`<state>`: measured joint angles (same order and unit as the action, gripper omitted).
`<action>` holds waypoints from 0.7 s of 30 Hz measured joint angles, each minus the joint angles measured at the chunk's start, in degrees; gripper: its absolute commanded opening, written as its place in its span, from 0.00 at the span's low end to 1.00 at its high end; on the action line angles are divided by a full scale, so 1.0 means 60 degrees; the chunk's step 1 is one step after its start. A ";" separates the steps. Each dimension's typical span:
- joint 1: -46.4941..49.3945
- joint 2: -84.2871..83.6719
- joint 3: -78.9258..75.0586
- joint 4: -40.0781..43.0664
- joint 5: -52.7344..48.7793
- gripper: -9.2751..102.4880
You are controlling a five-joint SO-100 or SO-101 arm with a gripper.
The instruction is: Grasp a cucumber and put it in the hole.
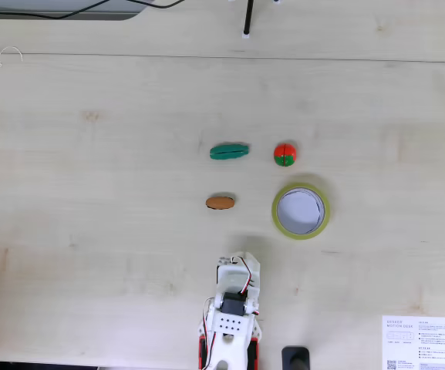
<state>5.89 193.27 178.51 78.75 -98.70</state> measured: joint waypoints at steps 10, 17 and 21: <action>0.0000 0.0000 0.0000 -0.0981 -0.0073 0.08; 0.0015 0.0000 -0.1113 -0.1655 -0.0073 0.14; 0.0015 -0.0044 -0.1802 -0.1699 -0.0073 0.17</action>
<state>5.98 193.01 167.70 68.55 -99.14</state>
